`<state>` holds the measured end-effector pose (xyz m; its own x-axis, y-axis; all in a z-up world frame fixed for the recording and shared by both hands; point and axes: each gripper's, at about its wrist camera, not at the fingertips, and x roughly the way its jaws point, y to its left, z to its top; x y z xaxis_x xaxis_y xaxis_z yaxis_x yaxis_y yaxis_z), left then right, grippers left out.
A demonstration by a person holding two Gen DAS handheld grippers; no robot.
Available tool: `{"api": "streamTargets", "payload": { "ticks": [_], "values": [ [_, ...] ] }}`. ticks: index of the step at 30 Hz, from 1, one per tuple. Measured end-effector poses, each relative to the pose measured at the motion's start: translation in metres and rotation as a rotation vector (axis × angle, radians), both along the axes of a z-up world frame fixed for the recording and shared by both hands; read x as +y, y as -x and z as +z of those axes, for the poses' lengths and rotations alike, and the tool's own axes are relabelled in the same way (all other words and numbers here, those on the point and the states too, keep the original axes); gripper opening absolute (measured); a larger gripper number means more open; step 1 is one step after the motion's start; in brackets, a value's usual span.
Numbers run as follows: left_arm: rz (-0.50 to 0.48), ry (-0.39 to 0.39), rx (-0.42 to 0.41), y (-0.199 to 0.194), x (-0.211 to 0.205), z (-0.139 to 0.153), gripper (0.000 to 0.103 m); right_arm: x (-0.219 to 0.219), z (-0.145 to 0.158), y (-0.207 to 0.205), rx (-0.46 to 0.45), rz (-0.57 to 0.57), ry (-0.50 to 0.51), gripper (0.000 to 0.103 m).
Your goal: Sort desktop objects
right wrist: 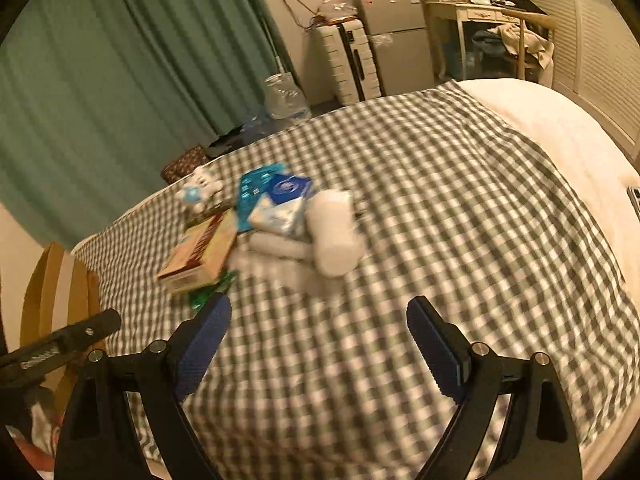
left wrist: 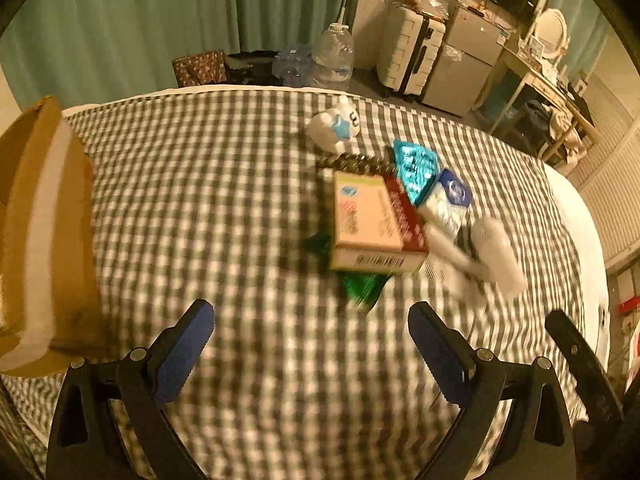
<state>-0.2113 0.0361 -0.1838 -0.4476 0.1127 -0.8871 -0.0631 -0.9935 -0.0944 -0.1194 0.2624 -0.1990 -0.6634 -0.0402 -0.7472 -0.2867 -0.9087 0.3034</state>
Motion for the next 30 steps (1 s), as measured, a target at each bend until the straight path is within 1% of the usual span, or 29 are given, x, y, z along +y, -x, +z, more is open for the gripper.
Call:
{"api": "streamTargets", "payload": {
  "ticks": [2, 6, 10, 12, 13, 14, 16, 18, 19, 21, 23, 26, 28, 30],
  "values": [
    [-0.001, -0.010, 0.007, 0.016, 0.011, -0.002, 0.100, 0.008, -0.002, 0.012, 0.007, 0.015, -0.008, 0.090],
    [0.001, 0.016, 0.019, 0.050, 0.032, -0.011, 0.100, 0.016, -0.010, 0.044, -0.014, 0.064, -0.031, 0.090],
    [-0.003, 0.038, -0.018, 0.078, 0.048, -0.032, 0.100, 0.013, -0.021, 0.077, -0.032, 0.115, -0.044, 0.090],
    [-0.005, 0.073, -0.030, 0.090, 0.054, -0.044, 0.100, 0.010, -0.030, 0.093, -0.052, 0.134, -0.049, 0.090],
    [-0.003, 0.082, -0.022, 0.094, 0.056, -0.048, 0.100, 0.008, -0.036, 0.101, -0.064, 0.143, -0.053, 0.090],
    [0.004, 0.086, -0.010, 0.098, 0.058, -0.052, 0.100, 0.006, -0.040, 0.105, -0.074, 0.149, -0.053, 0.090],
    [0.000, 0.064, -0.018, 0.106, 0.060, -0.058, 0.101, 0.002, -0.051, 0.113, -0.100, 0.163, -0.046, 0.088],
    [-0.015, 0.034, -0.045, 0.113, 0.063, -0.065, 0.101, 0.003, -0.062, 0.119, -0.124, 0.161, -0.035, 0.079],
    [-0.025, 0.029, -0.056, 0.114, 0.065, -0.067, 0.101, 0.004, -0.067, 0.121, -0.141, 0.150, -0.023, 0.076],
    [-0.048, 0.036, -0.076, 0.110, 0.071, -0.070, 0.101, 0.007, -0.075, 0.123, -0.149, 0.143, 0.021, 0.069],
    [-0.083, 0.040, -0.105, 0.103, 0.077, -0.074, 0.101, 0.006, -0.076, 0.121, -0.145, 0.141, 0.008, 0.066],
    [-0.087, 0.008, -0.143, 0.093, 0.081, -0.076, 0.101, -0.001, -0.075, 0.120, -0.176, 0.165, -0.050, 0.059],
    [-0.097, -0.003, -0.158, 0.086, 0.083, -0.077, 0.101, -0.001, -0.075, 0.117, -0.182, 0.174, -0.060, 0.055],
    [-0.114, 0.003, -0.145, 0.079, 0.085, -0.074, 0.101, 0.001, -0.075, 0.115, -0.195, 0.174, -0.072, 0.043]
  ]
}}
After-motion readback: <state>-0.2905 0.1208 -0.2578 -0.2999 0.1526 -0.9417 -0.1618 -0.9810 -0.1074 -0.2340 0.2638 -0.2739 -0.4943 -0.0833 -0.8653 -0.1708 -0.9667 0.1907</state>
